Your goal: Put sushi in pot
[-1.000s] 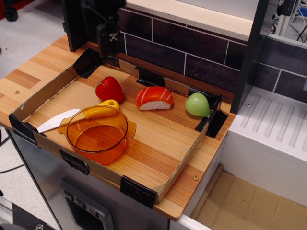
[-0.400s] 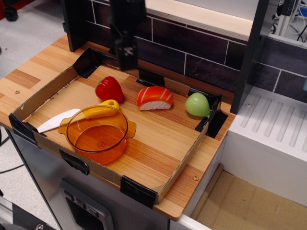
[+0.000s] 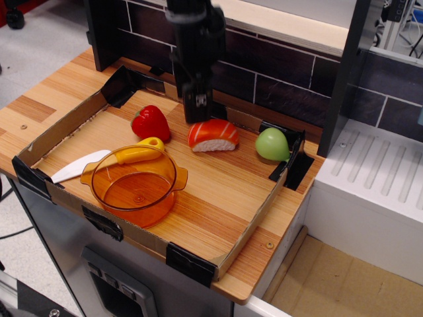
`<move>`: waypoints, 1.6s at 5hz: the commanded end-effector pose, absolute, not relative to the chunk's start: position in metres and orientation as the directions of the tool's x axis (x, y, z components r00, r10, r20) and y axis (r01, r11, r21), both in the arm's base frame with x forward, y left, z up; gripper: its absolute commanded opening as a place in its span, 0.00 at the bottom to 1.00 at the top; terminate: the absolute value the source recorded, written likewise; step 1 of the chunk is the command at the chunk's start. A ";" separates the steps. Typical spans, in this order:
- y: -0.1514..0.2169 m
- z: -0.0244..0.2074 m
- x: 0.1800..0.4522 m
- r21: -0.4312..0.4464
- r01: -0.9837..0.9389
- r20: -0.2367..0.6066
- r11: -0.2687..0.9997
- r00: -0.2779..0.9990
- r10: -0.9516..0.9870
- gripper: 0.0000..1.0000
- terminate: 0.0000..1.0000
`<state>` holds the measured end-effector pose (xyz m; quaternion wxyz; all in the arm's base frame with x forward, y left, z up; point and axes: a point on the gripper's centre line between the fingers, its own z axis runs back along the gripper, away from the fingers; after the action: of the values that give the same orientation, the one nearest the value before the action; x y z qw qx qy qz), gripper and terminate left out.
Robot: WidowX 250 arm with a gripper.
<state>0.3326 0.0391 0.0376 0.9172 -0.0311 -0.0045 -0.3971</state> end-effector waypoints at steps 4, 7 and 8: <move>0.030 0.035 0.322 0.023 0.723 0.052 0.690 0.689 -0.723 0.00 0.00; 0.031 0.088 0.279 -0.134 0.730 0.064 0.670 0.681 -0.730 0.00 0.00; 0.040 0.075 0.251 -0.120 0.760 0.044 0.639 0.647 -0.761 0.00 0.00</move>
<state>0.2488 0.0373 0.0587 0.9042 -0.0798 0.0297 -0.4185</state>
